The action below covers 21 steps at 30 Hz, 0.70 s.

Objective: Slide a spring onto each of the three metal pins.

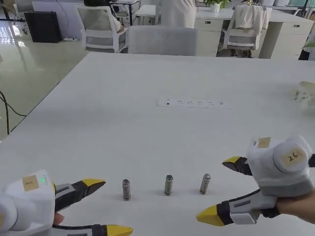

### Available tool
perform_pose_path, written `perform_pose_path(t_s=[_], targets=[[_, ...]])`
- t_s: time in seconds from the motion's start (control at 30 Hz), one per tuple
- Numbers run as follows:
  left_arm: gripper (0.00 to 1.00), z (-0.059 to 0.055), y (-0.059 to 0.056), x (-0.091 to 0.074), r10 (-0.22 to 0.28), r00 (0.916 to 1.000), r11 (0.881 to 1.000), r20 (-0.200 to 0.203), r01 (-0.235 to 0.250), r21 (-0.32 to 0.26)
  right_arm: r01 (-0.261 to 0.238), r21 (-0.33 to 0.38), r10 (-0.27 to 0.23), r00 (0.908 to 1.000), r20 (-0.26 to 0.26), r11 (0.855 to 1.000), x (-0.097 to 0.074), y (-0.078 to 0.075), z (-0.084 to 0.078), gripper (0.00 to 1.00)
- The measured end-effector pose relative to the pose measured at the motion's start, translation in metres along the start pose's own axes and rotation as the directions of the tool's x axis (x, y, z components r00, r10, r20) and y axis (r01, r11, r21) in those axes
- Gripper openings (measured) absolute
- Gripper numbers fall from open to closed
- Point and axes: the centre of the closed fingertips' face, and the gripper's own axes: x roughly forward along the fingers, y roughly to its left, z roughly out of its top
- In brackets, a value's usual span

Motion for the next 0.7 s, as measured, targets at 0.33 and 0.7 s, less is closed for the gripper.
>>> perform_pose_path(t_s=[0.33, 0.7], targets=[[0.68, 0.0001, 0.0014, -0.0009, 0.006, 1.0000, 1.000, 0.007, -0.006, -0.011, 0.044, 0.047, -0.047, 0.9968, 0.064, 0.998, -0.0074, 0.0002, 0.0001, 0.89], [0.69, -0.0014, 0.0029, -0.0014, 0.012, 0.9998, 1.000, 0.013, -0.012, -0.026, 0.062, 0.076, -0.069, 0.9934, 0.092, 0.995, -0.0064, 0.0008, 0.0000, 0.89]])
